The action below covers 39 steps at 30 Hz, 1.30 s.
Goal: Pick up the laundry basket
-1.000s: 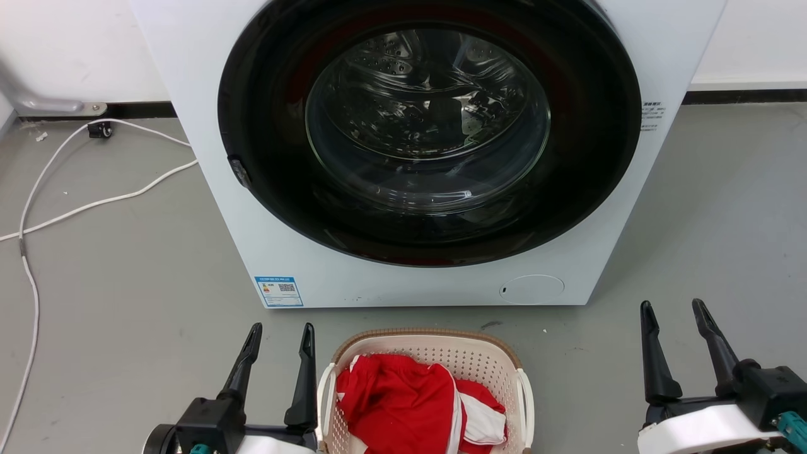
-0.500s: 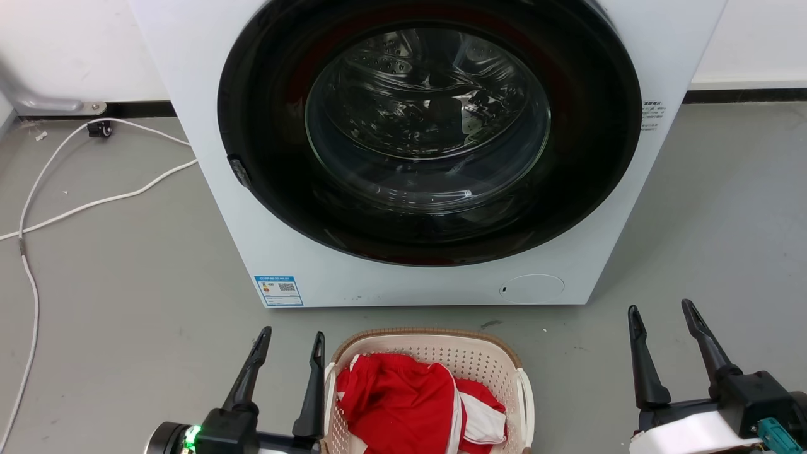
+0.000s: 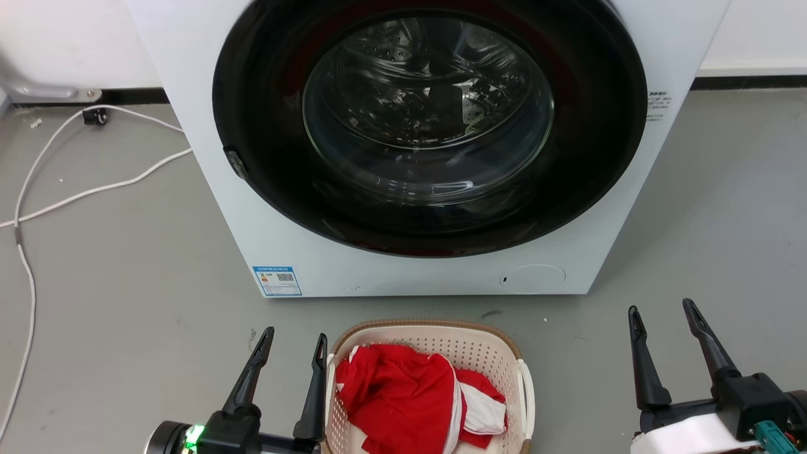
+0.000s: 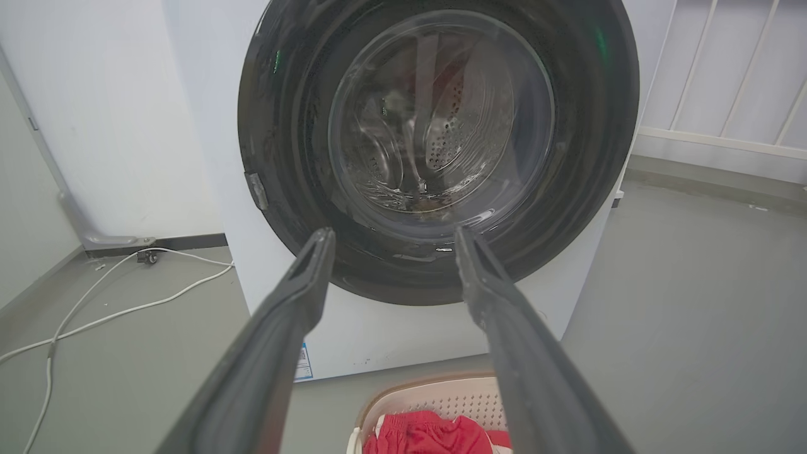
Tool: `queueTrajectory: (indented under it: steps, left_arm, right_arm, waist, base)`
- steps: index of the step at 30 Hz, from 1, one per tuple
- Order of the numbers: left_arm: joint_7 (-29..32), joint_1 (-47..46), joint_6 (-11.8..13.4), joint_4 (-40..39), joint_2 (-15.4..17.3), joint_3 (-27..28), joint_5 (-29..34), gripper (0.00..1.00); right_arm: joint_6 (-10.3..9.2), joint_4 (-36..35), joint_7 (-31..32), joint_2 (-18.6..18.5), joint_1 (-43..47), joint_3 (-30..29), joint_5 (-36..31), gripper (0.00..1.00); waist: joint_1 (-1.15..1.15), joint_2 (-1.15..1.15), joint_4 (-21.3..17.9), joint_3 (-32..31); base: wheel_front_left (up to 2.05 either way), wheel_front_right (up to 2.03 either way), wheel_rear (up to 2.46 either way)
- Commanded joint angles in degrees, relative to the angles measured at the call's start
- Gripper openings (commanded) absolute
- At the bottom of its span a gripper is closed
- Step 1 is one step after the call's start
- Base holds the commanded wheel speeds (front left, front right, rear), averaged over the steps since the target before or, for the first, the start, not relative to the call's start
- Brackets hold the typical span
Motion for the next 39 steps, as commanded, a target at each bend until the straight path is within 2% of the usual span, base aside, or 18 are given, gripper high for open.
queueTrajectory:
  steps: [1, 7, 13, 17, 25, 31, 39]
  left_arm:
    - [-0.16, -0.2, -0.15, 0.25, -0.06, 0.17, 0.08, 1.0]
    - [-0.16, -2.87, -0.38, 2.61, -0.14, 1.33, -0.25, 1.0]
    - [-0.16, -8.11, -1.72, 7.31, -0.16, 2.99, -0.72, 1.0]
    - [-0.16, -13.0, -2.68, 13.75, 0.52, 4.33, -1.33, 1.0]
    - [-0.15, -25.54, -4.23, 29.45, 3.62, 3.16, -1.79, 1.0]
    - [-0.15, -35.37, -4.52, 41.26, 6.01, 0.12, -3.19, 1.0]
    - [1.71, -46.49, -4.56, 56.58, 8.32, -10.86, -8.98, 1.0]
  right_arm:
    - [-0.02, -0.19, -0.12, -0.07, -0.26, -0.15, 0.28, 1.0]
    - [-0.02, 1.41, -0.11, -0.06, -2.67, -0.36, 0.52, 1.0]
    - [-0.02, 6.96, 0.37, -0.05, -7.24, -0.63, 0.54, 1.0]
    - [-0.02, 11.24, 2.5, -0.05, -12.07, -0.02, -0.1, 1.0]
    - [-0.02, 20.19, 7.57, -0.04, -21.69, 1.02, 1.82, 1.0]
    - [-0.02, 28.36, 11.63, -0.04, -28.99, 3.45, 2.29, 1.0]
    - [-0.02, 40.21, 17.52, -0.05, -38.54, 8.48, 6.36, 1.0]
  waist:
    - [0.0, 0.0, -0.02, 0.74]
    - [0.0, 0.0, -0.33, 5.62]
    - [0.0, 0.0, -0.38, 12.55]
    - [0.0, 0.0, -0.63, 18.27]
    - [0.0, 0.0, -0.29, 28.98]
    - [0.0, 0.0, -0.29, 34.67]
    - [0.0, 0.0, -0.5, 40.17]
  base:
    - [0.0, 0.0, 0.0]
    - [0.0, 0.0, 0.0]
    - [0.0, 0.0, 0.0]
    - [0.0, 0.0, 0.0]
    - [0.0, 0.0, 0.0]
    - [0.0, 0.0, 0.0]
    - [0.0, 0.0, 0.0]
